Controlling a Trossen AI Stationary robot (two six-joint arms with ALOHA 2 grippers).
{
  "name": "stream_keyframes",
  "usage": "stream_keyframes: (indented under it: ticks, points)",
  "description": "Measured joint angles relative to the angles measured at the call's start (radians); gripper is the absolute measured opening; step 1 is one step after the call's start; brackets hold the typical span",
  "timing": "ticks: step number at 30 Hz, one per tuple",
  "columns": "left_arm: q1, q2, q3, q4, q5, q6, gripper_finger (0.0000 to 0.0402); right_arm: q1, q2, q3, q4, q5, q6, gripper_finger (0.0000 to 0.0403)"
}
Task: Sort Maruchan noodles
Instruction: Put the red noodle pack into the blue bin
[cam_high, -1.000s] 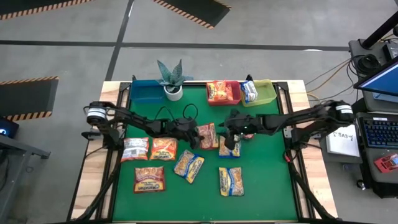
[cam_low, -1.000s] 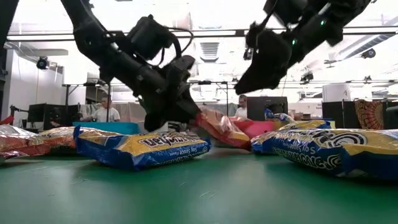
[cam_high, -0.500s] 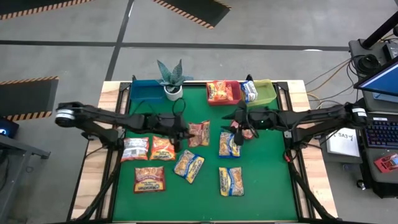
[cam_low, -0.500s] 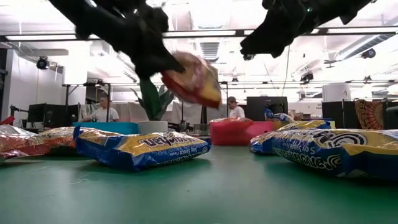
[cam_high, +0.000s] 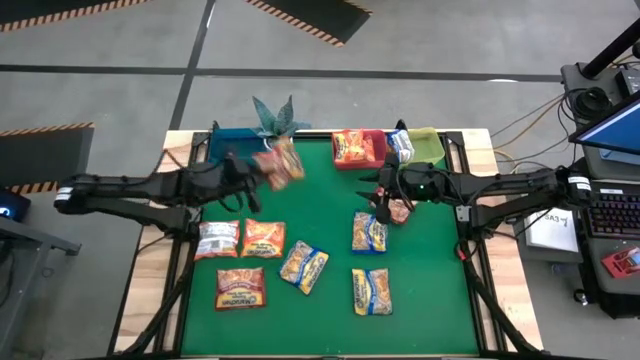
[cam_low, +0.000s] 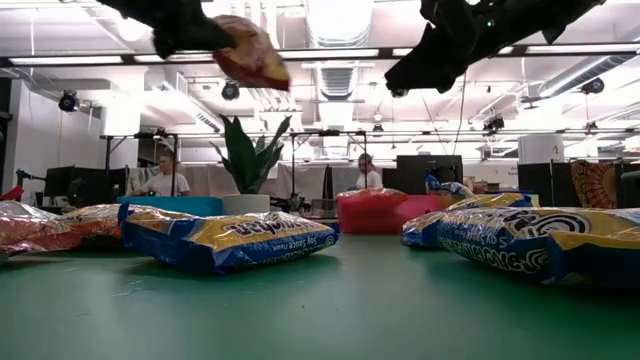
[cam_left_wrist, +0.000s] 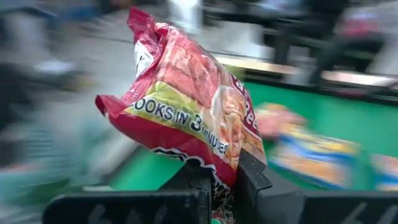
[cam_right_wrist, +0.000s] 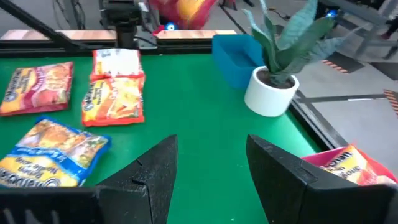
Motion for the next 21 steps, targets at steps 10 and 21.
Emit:
stream_keyframes:
  ticks: [10, 21]
  points:
    - [0.294, -0.026, 0.078, -0.213, -0.48, 0.082, 0.0006, -0.02, 0.0, 0.0, -0.001, -0.002, -0.023, 0.0182]
    - [0.863, 0.232, 0.278, -0.542, 0.008, 0.088, 0.0006, -0.023, 0.0, 0.0, -0.001, -0.002, -0.038, 0.0182]
